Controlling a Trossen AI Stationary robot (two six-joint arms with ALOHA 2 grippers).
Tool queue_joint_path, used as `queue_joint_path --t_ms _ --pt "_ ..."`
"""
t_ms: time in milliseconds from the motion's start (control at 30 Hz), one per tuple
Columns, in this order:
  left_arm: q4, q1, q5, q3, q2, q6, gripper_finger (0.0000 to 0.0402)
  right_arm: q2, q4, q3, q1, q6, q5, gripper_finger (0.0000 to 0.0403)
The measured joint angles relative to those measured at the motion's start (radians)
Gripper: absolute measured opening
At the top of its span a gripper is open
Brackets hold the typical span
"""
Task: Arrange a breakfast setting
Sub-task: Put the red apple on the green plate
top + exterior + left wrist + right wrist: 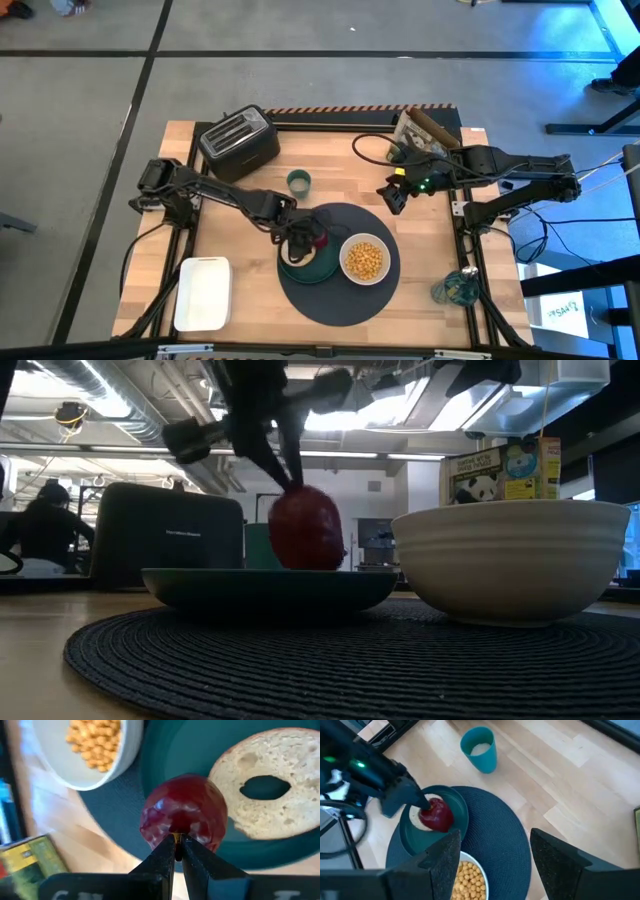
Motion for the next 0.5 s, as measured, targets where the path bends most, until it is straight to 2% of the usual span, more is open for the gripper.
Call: queue_joint_path --t_ms 233,333,500 --pt "0.014 0.0 -0.066 0.0 0.08 -0.086 0.0025 0.0 0.001 0.0 0.0 0.019 -0.034 0.023" --pt "0.022 -0.002 -0.112 -0.001 0.083 -0.144 0.0025 0.0 0.001 0.0 0.0 0.019 -0.039 0.023" --pt "0.034 -0.002 -0.104 0.0 0.056 -0.158 0.0025 0.0 0.001 0.0 0.0 0.019 -0.039 0.023"
